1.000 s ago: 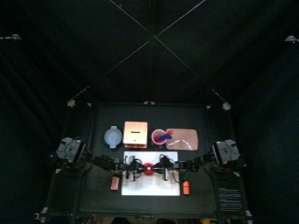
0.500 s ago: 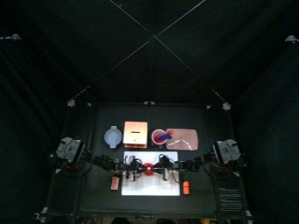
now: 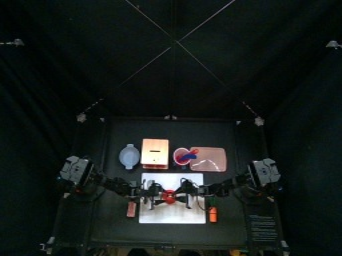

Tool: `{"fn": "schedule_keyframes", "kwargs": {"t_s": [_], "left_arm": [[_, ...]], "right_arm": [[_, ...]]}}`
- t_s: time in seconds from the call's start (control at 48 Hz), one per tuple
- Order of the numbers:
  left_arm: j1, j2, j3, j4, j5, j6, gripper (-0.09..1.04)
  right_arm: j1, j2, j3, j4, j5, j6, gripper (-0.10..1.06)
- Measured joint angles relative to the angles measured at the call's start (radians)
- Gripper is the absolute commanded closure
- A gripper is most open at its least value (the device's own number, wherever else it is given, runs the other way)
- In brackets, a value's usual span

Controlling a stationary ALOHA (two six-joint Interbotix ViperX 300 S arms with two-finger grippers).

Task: Get the cutter from the drawer then cut the dough then place the extra dough in the bowl
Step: Cut the dough

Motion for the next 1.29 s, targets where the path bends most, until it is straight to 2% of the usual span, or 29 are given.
{"fn": "schedule_keyframes", "kwargs": {"t_s": [0.146,0.375,0.479,0.583,0.688,0.979,1.292], "left_arm": [[-0.008,-0.038,0.023,-0.002,0.002,-0.003,0.10],[-0.012,-0.064,0.071,-0.023,0.005,0.002,0.13],[0.006,-0.040,0.077,-0.023,-0.017,0.017,0.19],[0.020,-0.009,0.075,-0.008,-0.063,0.057,0.28],[0.032,0.008,0.074,-0.003,-0.071,0.074,0.29],[0.048,0.086,0.041,-0.002,-0.072,0.075,0.31],[0.049,0.097,0.032,-0.003,-0.067,0.075,0.31]], "right_arm": [[-0.002,-0.023,-0.015,-0.002,0.072,0.000,0.16],[-0.017,-0.083,-0.028,-0.011,0.186,0.000,0.16],[-0.029,-0.097,-0.064,-0.044,0.314,0.005,0.16],[-0.048,-0.098,-0.137,-0.084,0.508,0.008,0.16],[-0.058,-0.098,-0.199,-0.117,0.623,0.011,0.16],[-0.058,-0.081,-0.247,-0.130,0.669,0.011,0.16],[-0.058,-0.061,-0.278,-0.135,0.716,0.012,0.19]]}}
